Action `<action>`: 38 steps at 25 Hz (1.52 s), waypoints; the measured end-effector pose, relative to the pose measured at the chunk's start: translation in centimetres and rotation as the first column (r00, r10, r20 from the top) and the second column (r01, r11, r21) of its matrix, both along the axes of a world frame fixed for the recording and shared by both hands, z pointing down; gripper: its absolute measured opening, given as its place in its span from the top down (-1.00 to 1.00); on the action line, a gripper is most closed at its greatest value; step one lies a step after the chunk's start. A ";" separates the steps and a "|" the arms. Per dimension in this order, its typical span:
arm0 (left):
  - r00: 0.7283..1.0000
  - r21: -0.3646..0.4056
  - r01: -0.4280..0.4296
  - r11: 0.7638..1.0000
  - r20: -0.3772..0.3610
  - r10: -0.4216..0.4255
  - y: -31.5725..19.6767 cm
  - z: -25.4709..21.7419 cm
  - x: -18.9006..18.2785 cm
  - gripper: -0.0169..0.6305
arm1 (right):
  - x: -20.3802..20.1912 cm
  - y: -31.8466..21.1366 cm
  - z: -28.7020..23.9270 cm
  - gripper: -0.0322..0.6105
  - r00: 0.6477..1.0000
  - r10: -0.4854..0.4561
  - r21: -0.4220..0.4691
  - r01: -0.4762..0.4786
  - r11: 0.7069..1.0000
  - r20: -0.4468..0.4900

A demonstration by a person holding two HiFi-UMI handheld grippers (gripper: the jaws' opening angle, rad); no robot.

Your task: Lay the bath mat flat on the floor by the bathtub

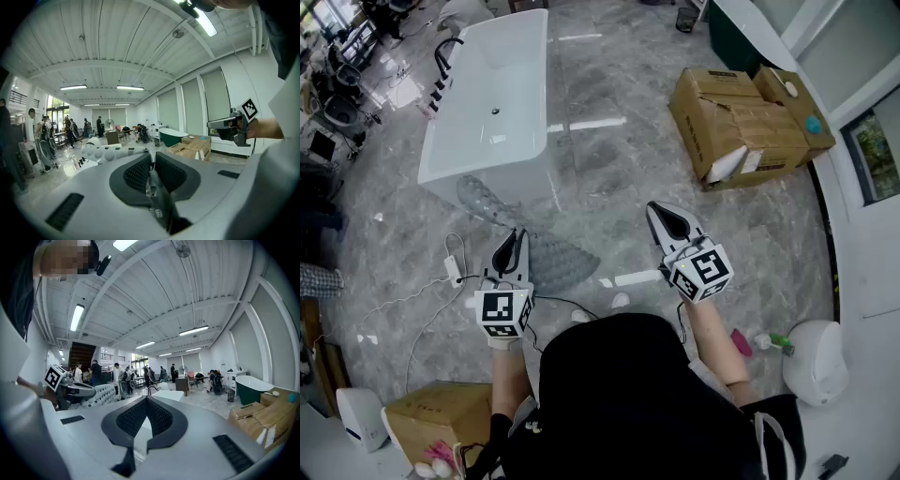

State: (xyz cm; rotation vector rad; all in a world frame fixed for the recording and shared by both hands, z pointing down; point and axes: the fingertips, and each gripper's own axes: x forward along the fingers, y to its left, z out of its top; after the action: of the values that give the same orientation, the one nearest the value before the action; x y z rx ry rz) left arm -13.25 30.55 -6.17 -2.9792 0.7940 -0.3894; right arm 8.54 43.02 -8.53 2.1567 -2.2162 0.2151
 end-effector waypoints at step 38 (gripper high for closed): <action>0.996 -0.080 -0.073 0.994 0.049 0.077 -12.9 5.0 23.0 0.78 | 22.5 -9.8 4.7 0.82 0.982 0.122 -0.052 -0.116 0.992 0.145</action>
State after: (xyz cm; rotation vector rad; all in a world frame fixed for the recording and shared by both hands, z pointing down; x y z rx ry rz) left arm 9.70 17.70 -1.19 -3.0453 0.6758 -0.5039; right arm 31.01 33.21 -3.86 2.3232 -2.1341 0.4375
